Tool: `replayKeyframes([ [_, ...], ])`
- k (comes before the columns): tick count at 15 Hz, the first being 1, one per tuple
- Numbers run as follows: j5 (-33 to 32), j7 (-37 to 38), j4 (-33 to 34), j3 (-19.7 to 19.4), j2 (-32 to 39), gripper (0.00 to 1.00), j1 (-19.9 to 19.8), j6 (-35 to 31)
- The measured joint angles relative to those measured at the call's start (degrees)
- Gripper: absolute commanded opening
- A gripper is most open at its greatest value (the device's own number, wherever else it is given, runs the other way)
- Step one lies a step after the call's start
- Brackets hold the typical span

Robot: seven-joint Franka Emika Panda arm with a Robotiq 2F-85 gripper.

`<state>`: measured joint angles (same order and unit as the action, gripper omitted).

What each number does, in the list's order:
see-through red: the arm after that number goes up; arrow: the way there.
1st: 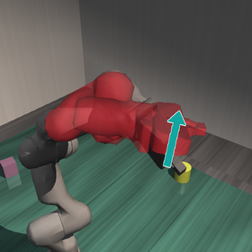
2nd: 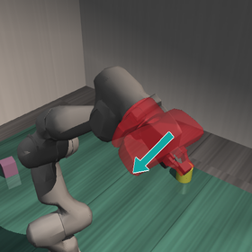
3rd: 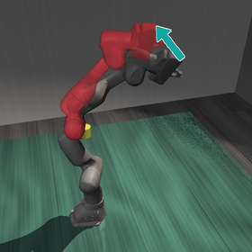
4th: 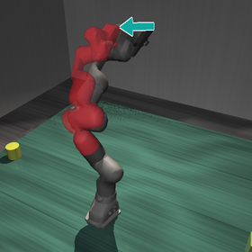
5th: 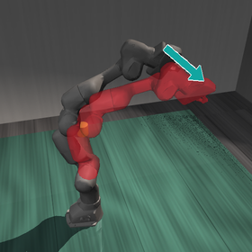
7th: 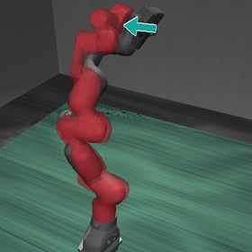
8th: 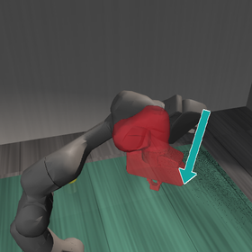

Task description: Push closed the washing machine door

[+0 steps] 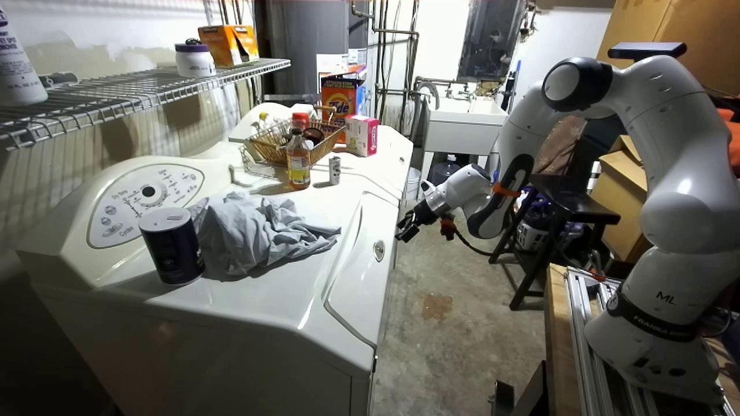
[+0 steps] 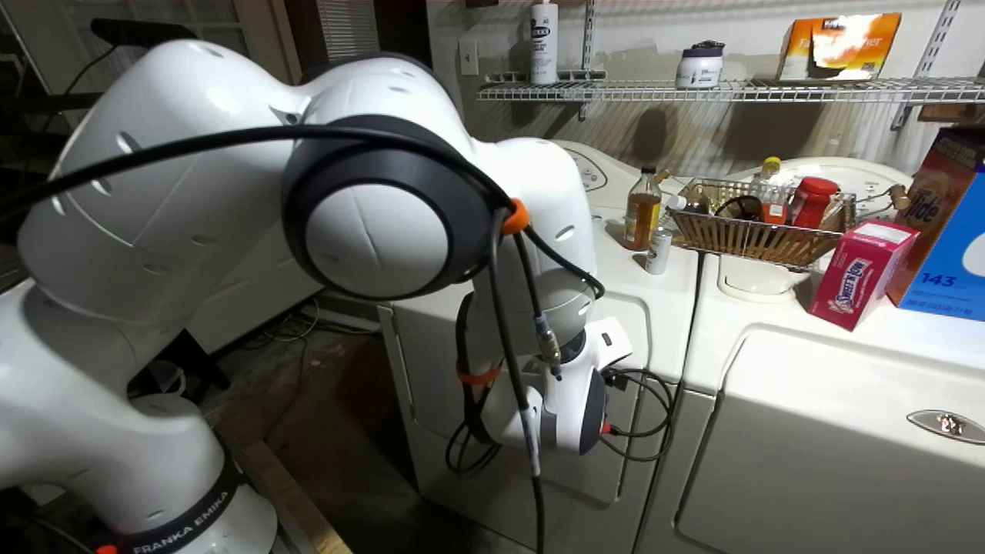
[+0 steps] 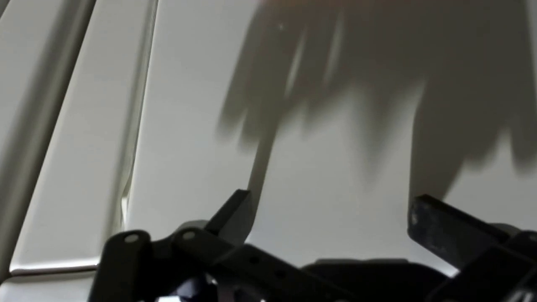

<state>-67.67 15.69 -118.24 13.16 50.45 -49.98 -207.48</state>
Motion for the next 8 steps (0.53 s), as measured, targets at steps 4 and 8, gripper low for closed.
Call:
replayKeyframes([
  [4, 0.00, 0.40, 1.88, 0.82, 1.71, 1.00, -0.24, 0.75],
  [8, -0.01, 0.24, 2.25, 1.26, 2.27, 1.00, -0.49, 0.79],
])
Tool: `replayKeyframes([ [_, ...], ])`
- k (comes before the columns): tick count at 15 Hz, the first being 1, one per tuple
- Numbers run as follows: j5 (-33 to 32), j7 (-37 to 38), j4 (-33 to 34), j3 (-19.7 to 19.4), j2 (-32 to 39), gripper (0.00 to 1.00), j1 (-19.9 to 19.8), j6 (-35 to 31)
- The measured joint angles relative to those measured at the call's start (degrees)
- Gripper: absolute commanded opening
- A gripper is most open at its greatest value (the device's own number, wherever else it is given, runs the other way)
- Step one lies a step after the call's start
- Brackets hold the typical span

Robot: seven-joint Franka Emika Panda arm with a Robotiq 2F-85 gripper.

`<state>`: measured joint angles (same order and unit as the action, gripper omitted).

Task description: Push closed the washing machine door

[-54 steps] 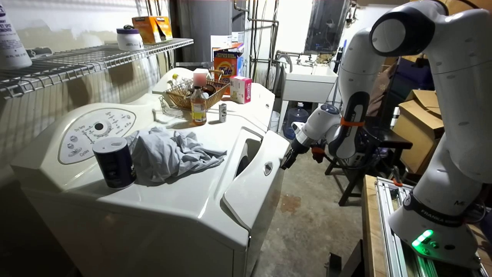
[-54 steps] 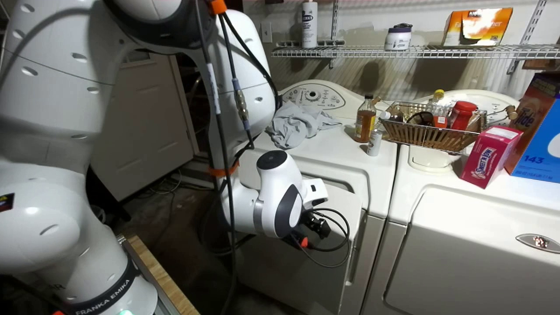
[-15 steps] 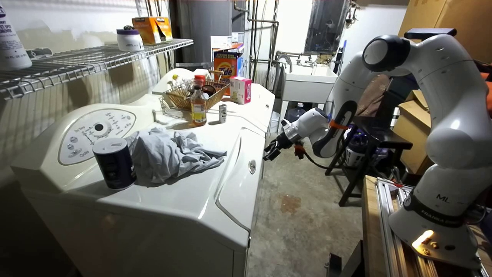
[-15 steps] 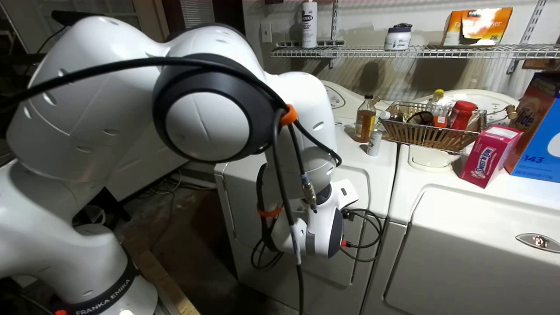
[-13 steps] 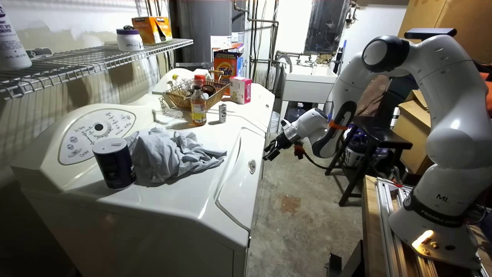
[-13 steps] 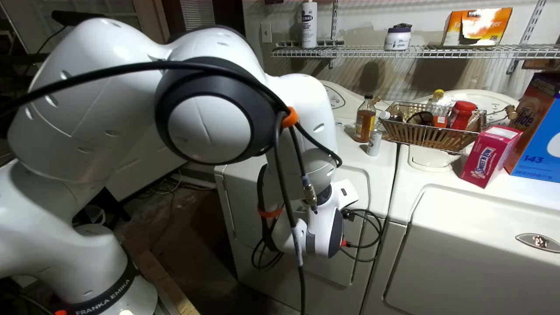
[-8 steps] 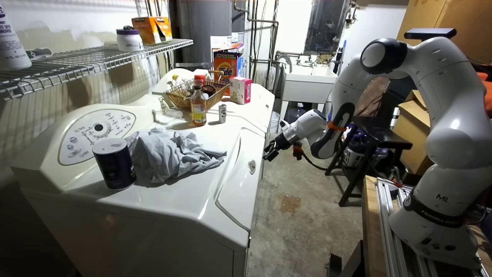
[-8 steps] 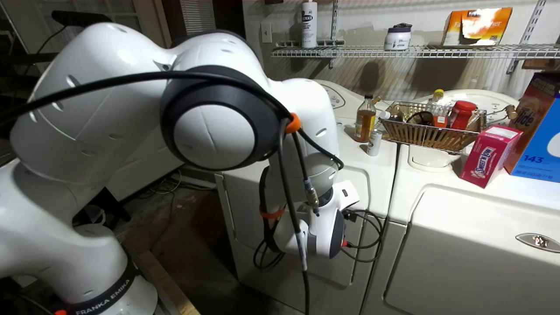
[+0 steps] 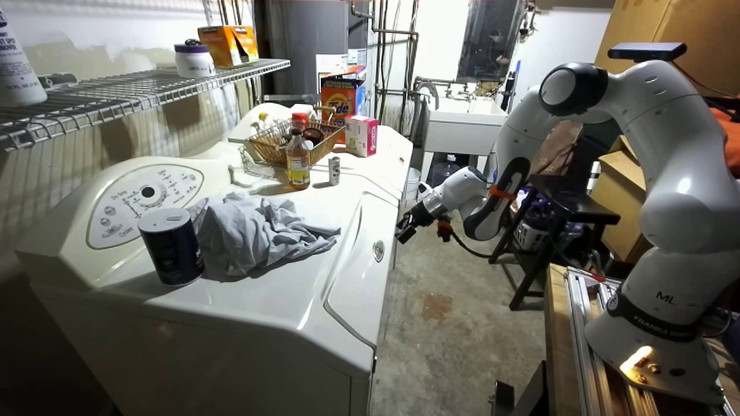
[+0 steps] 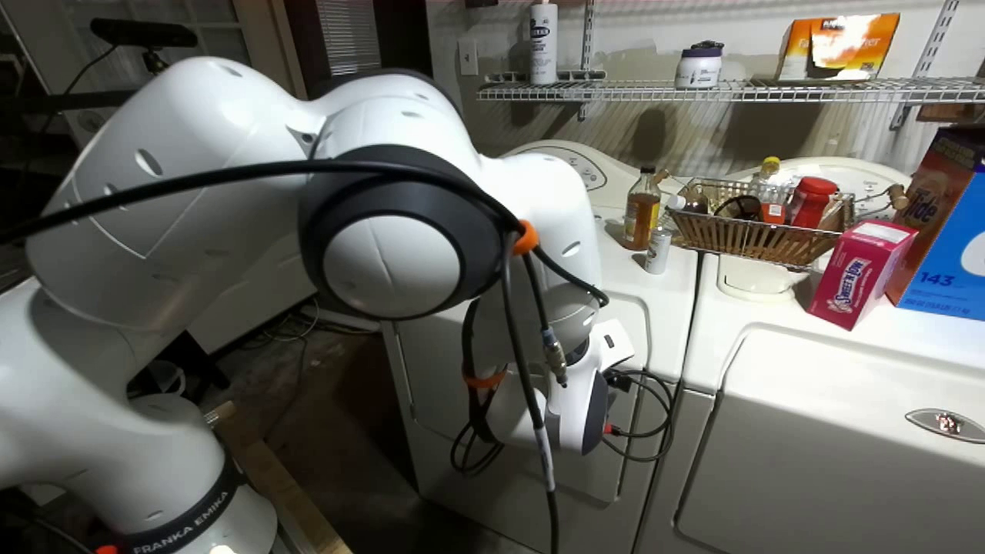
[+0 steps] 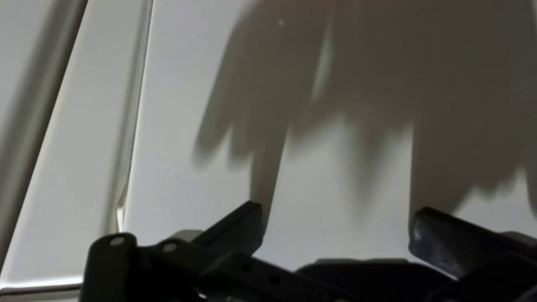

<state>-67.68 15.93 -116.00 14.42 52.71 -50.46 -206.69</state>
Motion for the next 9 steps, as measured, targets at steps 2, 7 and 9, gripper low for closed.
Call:
replayKeyframes([
  [2, 0.00, -0.17, 0.05, 0.08, 0.09, 1.00, -0.05, 0.00],
  [7, -0.02, -0.63, 0.11, 0.20, 0.18, 1.00, -0.12, 0.00],
  [9, -0.13, -0.88, 0.16, 0.25, 0.20, 1.00, -0.16, 0.00],
])
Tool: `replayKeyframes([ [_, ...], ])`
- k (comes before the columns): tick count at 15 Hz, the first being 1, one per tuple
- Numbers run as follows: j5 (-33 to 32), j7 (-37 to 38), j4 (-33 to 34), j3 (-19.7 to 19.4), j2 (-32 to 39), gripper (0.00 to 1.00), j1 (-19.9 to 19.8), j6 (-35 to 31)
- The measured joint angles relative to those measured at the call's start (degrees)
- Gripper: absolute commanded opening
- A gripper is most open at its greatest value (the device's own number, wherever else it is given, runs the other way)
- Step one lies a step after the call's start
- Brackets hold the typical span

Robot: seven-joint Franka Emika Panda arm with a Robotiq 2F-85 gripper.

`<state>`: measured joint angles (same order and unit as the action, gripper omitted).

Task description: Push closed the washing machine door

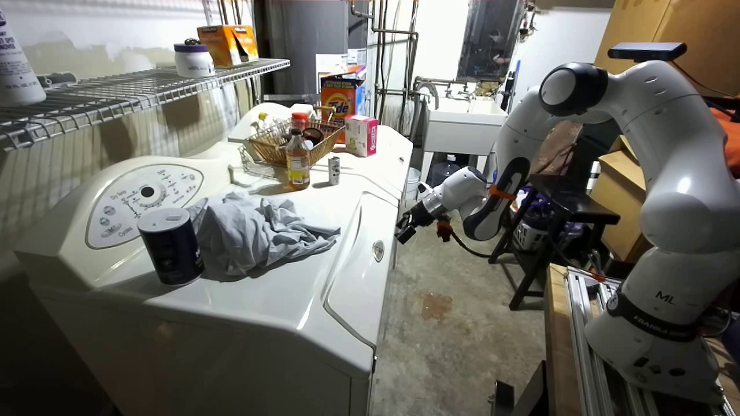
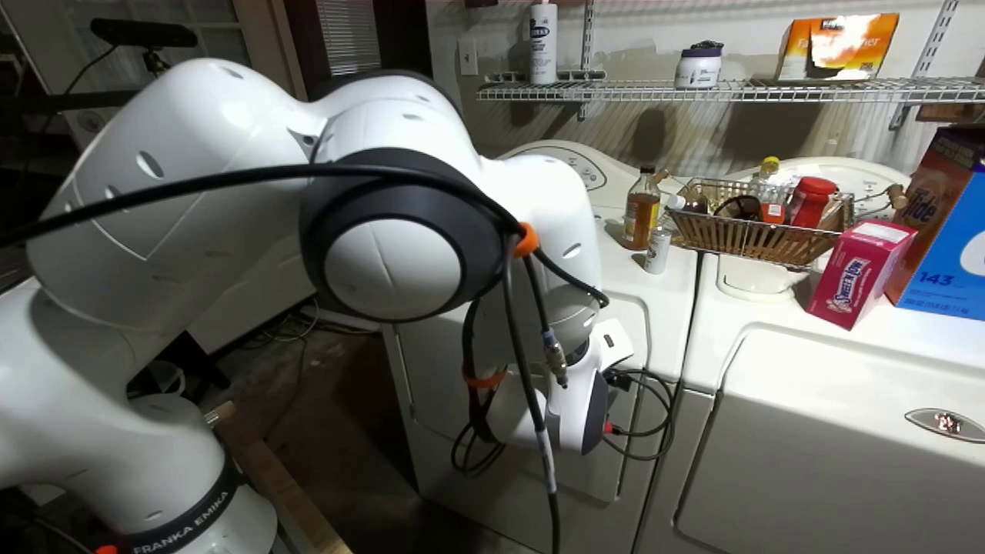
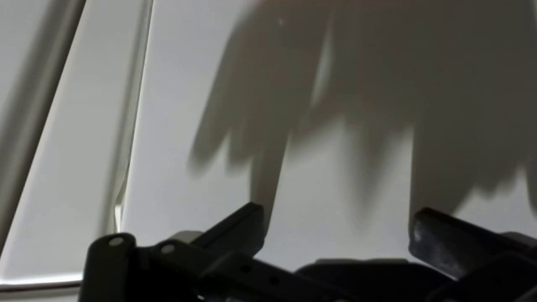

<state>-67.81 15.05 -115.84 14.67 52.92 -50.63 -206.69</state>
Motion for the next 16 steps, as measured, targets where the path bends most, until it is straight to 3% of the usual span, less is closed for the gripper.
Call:
replayKeyframes([
  [16, -3.80, -0.72, 1.07, 1.95, 0.46, 1.00, -2.11, 1.92],
])
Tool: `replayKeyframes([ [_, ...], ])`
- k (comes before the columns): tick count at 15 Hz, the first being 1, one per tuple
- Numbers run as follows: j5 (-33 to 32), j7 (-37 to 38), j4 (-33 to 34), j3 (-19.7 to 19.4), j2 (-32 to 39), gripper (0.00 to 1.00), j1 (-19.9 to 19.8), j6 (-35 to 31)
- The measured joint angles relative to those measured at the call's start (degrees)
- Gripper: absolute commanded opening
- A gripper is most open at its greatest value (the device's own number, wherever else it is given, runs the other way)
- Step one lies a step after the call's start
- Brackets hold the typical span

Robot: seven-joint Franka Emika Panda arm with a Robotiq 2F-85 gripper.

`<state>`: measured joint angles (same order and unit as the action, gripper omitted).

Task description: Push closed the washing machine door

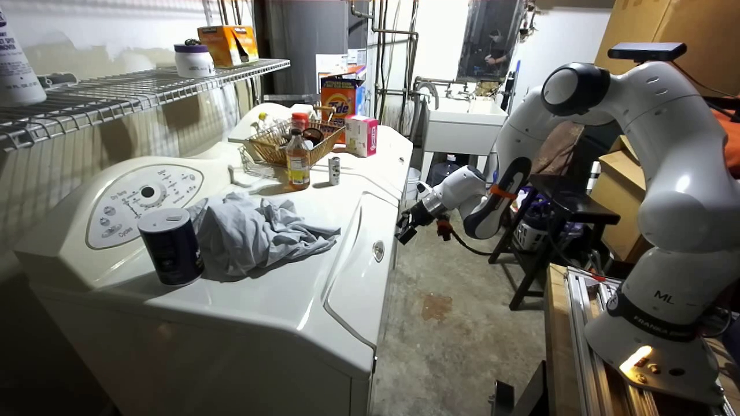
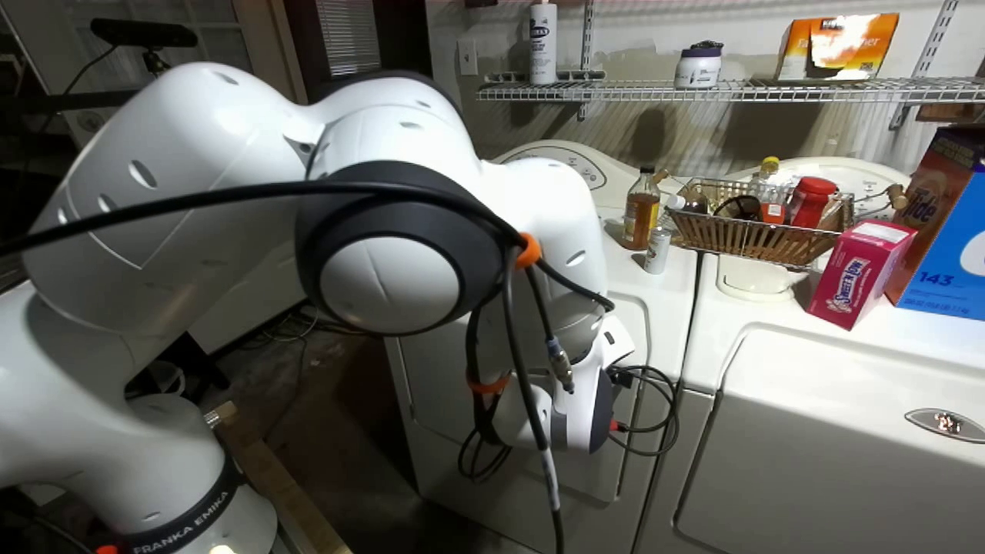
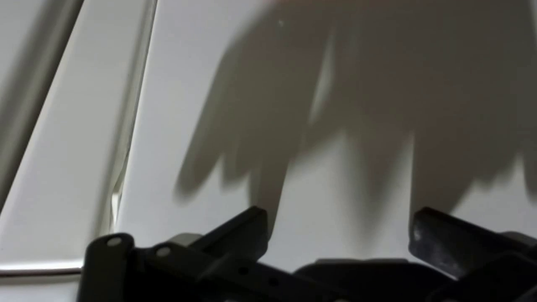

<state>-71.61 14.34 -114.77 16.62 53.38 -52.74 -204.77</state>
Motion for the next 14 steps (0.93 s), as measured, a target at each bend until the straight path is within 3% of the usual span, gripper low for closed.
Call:
replayKeyframes([
  [14, -1.02, -0.39, 0.22, 1.07, -0.16, 1.00, -0.74, 2.08],
])
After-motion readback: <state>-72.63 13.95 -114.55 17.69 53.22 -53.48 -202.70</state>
